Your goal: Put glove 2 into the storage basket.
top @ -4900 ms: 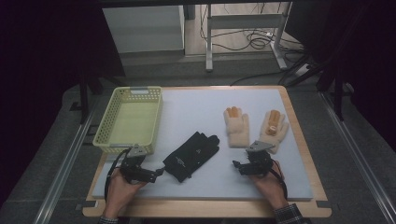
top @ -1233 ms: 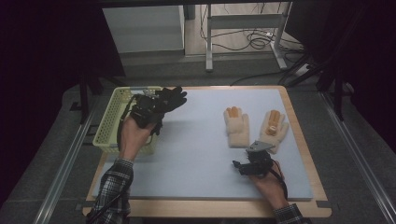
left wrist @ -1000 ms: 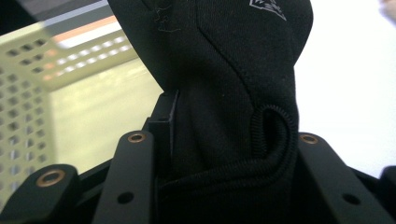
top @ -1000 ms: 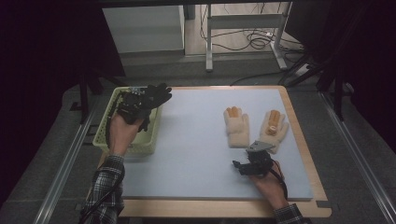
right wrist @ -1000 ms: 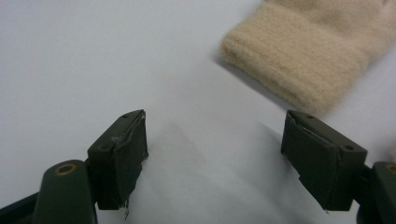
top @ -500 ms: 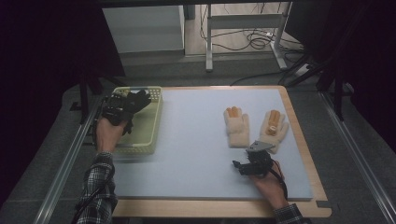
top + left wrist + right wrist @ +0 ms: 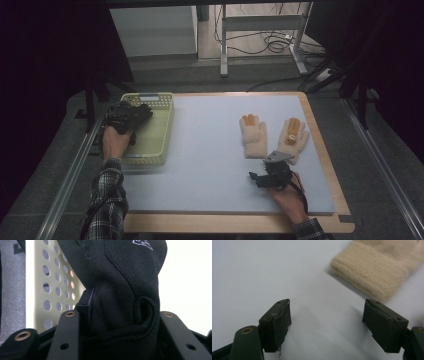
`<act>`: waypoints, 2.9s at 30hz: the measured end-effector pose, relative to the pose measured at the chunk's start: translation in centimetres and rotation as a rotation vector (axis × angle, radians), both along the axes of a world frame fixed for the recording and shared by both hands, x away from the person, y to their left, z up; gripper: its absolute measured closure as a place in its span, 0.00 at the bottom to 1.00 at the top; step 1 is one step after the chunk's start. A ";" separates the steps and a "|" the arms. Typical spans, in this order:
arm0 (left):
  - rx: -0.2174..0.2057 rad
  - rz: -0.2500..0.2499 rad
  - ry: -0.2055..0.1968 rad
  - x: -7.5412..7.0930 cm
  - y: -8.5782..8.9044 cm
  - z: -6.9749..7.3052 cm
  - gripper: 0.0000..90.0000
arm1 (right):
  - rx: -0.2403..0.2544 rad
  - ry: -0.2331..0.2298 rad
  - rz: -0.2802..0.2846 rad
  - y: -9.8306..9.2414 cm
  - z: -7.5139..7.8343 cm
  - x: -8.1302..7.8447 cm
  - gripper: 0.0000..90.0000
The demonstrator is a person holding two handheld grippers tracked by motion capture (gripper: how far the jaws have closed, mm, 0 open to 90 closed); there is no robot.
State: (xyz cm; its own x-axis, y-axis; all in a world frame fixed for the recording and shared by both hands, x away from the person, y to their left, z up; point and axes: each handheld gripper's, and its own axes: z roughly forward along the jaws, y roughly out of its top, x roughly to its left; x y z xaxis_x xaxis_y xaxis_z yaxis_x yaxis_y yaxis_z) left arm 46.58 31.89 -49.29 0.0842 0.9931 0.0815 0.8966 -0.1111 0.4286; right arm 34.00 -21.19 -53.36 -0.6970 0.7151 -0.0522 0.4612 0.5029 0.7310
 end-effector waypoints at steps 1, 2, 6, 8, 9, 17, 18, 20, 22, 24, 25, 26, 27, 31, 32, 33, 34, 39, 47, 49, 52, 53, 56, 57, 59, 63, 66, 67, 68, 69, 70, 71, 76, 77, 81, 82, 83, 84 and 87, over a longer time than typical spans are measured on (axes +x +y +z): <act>0.003 -0.008 0.008 0.0 0.0 -0.2 0.56 | 0.000 0.000 0.000 0.0 0.0 0.0 0.25; 0.016 -0.018 0.010 0.0 0.0 -0.4 0.50 | 0.000 0.000 0.000 0.0 0.0 0.0 0.25; 0.000 -0.052 0.025 0.0 -0.1 -0.6 0.25 | 0.000 0.000 0.000 0.0 0.0 0.0 0.25; -0.003 -0.059 0.032 -0.1 -0.2 -0.3 0.12 | -0.001 0.000 0.000 0.0 0.0 0.0 0.25; -0.010 -0.065 0.027 -0.2 -0.2 -0.1 0.09 | -0.001 0.000 0.000 0.0 0.0 0.0 0.25; -0.118 -0.087 -0.068 -1.3 0.3 1.9 0.04 | -0.001 0.000 0.000 0.0 0.0 0.0 0.25; -0.141 -0.088 -0.082 -1.5 0.3 2.0 0.04 | -0.001 0.000 0.000 0.0 0.0 0.0 0.25; -0.180 -0.103 -0.113 -1.8 0.4 2.2 0.03 | -0.001 0.000 0.000 0.0 0.0 0.0 0.25; -0.209 -0.114 -0.147 -2.1 0.3 2.3 0.03 | -0.001 0.000 0.000 0.0 0.0 0.0 0.25; -0.215 -0.131 -0.178 -2.5 0.2 2.4 0.03 | -0.001 -0.001 0.000 0.0 0.0 0.0 0.25; -0.220 -0.139 -0.188 -2.6 0.1 2.4 0.03 | -0.001 0.000 0.000 0.0 0.0 0.0 0.25; -0.226 -0.149 -0.196 -2.8 -0.1 2.5 0.03 | -0.001 -0.001 0.000 0.0 0.0 0.0 0.25; -0.238 -0.160 -0.205 -3.0 -0.3 2.5 0.03 | -0.003 0.000 0.000 0.0 0.0 0.0 0.25; -0.233 -0.215 -0.229 -3.8 -1.1 2.6 0.02 | -0.003 0.000 -0.001 0.0 0.0 0.0 0.25; -0.230 -0.229 -0.234 -4.0 -1.3 2.7 0.02 | -0.003 0.000 -0.001 0.0 0.0 0.0 0.25; -0.225 -0.242 -0.240 -4.2 -1.5 2.8 0.02 | -0.003 0.000 -0.001 0.0 0.0 0.0 0.25; -0.228 -0.251 -0.250 -4.4 -1.7 2.9 0.02 | -0.003 0.000 -0.001 0.0 0.0 0.0 0.25; -0.233 -0.296 -0.289 -5.6 -2.9 3.4 0.03 | -0.003 0.000 -0.001 0.0 0.0 0.0 0.24; -0.254 -0.387 -0.329 -8.0 -5.4 3.7 0.03 | -0.004 0.000 -0.002 0.0 0.0 0.0 0.24; -0.267 -0.412 -0.343 -8.6 -6.1 3.8 0.03 | -0.004 0.002 -0.002 0.0 0.0 0.0 0.24; -0.285 -0.452 -0.360 -9.5 -7.2 3.9 0.03 | -0.003 0.002 -0.003 0.0 0.0 0.0 0.24; -0.284 -0.465 -0.366 -9.8 -7.7 3.9 0.03 | -0.004 0.002 -0.003 0.0 0.0 0.0 0.24; -0.281 -0.505 -0.373 -10.6 -9.0 4.0 0.03 | -0.004 0.002 -0.004 0.0 0.0 0.0 0.24; -0.282 -0.517 -0.379 -10.9 -9.4 4.1 0.03 | -0.004 0.001 -0.003 0.0 0.0 0.0 0.24; -0.283 -0.543 -0.386 -11.4 -10.3 4.2 0.03 | -0.004 0.001 -0.003 0.0 0.0 0.0 0.24; -0.297 -0.587 -0.397 -12.4 -11.9 4.3 0.03 | -0.004 0.002 -0.003 0.0 0.0 0.0 0.24; -0.306 -0.620 -0.401 -13.2 -13.0 4.1 0.03 | -0.004 0.002 -0.004 0.0 0.0 0.0 0.24; -0.313 -0.630 -0.402 -13.4 -13.3 4.0 0.03 | -0.004 0.002 -0.004 0.0 0.0 0.0 0.24; -0.321 -0.641 -0.401 -13.7 -13.6 3.8 0.03 | -0.004 0.002 -0.004 0.0 0.0 0.0 0.24; -0.328 -0.651 -0.402 -13.9 -14.0 3.6 0.03 | -0.004 0.002 -0.003 0.0 0.0 0.0 0.24; -0.334 -0.659 -0.400 -14.2 -14.3 3.4 0.03 | -0.004 0.002 -0.003 0.0 0.0 0.0 0.24; -0.340 -0.669 -0.398 -14.4 -14.7 3.1 0.03 | -0.004 0.002 -0.004 0.0 0.0 0.0 0.24; -0.349 -0.701 -0.388 -15.6 -16.1 1.3 0.03 | -0.004 0.002 -0.003 0.0 0.0 0.0 0.24; -0.342 -0.707 -0.384 -15.8 -16.3 0.8 0.03 | -0.004 0.002 -0.004 0.0 0.0 0.0 0.24; -0.339 -0.715 -0.357 -16.4 -16.8 -1.0 0.03 | -0.004 0.002 -0.003 0.0 0.0 0.0 0.24; -0.339 -0.712 -0.350 -16.5 -16.9 -1.5 0.03 | -0.004 0.002 -0.004 0.0 0.0 0.0 0.24; -0.334 -0.709 -0.343 -16.6 -16.9 -1.9 0.03 | -0.005 0.001 -0.004 0.0 0.0 0.0 0.24; -0.330 -0.704 -0.336 -16.6 -16.9 -2.4 0.03 | -0.005 0.002 -0.004 0.0 0.0 0.0 0.24; -0.315 -0.692 -0.318 -16.7 -16.6 -3.5 0.03 | -0.005 0.000 -0.005 0.0 0.0 0.0 0.24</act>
State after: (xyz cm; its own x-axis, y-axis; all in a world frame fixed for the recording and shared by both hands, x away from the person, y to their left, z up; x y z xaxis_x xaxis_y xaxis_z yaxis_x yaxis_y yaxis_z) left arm 29.85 15.30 -52.79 0.7052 0.7056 -0.0692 0.5004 -0.4262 0.7536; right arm 33.96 -21.16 -53.34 -0.6936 0.7182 -0.0563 0.4635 0.5047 0.7283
